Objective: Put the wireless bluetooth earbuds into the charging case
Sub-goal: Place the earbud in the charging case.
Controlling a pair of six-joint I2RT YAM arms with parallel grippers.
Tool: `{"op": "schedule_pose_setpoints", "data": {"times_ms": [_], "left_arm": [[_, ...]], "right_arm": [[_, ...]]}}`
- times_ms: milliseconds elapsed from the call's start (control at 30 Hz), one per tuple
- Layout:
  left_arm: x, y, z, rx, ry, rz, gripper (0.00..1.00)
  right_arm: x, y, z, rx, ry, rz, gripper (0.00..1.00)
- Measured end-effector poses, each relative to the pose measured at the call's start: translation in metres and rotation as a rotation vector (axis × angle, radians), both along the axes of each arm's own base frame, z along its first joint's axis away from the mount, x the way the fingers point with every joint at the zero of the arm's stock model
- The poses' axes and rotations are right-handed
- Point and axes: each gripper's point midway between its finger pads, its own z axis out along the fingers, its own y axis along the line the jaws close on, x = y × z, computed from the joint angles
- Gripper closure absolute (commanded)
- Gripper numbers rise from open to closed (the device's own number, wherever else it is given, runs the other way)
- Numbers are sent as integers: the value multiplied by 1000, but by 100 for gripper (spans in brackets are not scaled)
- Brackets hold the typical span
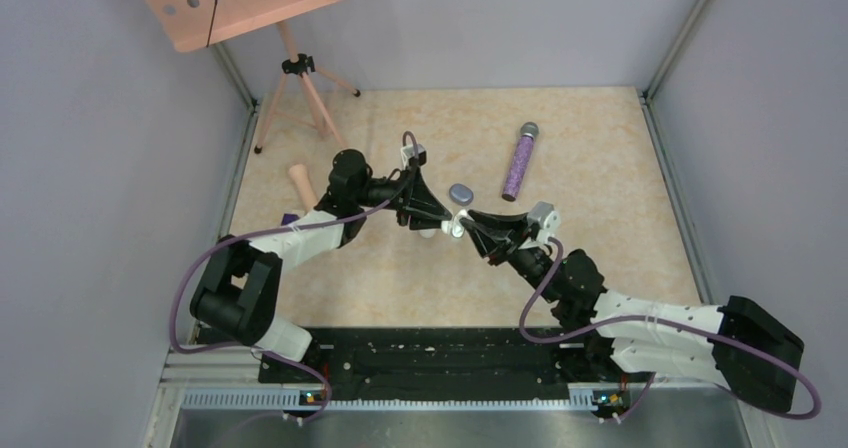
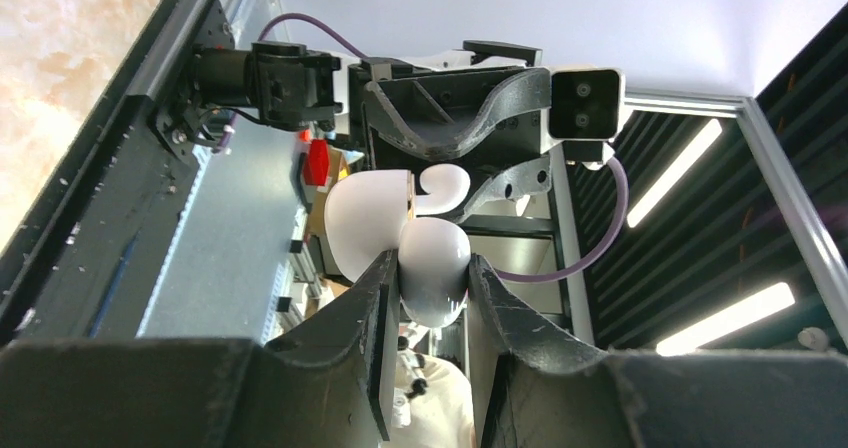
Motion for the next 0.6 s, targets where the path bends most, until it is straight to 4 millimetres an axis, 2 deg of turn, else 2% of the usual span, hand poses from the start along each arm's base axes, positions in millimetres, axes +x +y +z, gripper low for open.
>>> {"op": "schedule_pose_setpoints", "data": {"times_ms": [167,367,600], "left_arm": [[3,-1,-8,29,-18,3,100],[7,-3,-18,80,-33,6,100],[6,-2,-29,117,-30,10,100]], "right_arm": [[0,1,-6,-31,29,5,66],[1,5,6,-14,44,15,53],[0,1,16,18,71,9,49]]}}
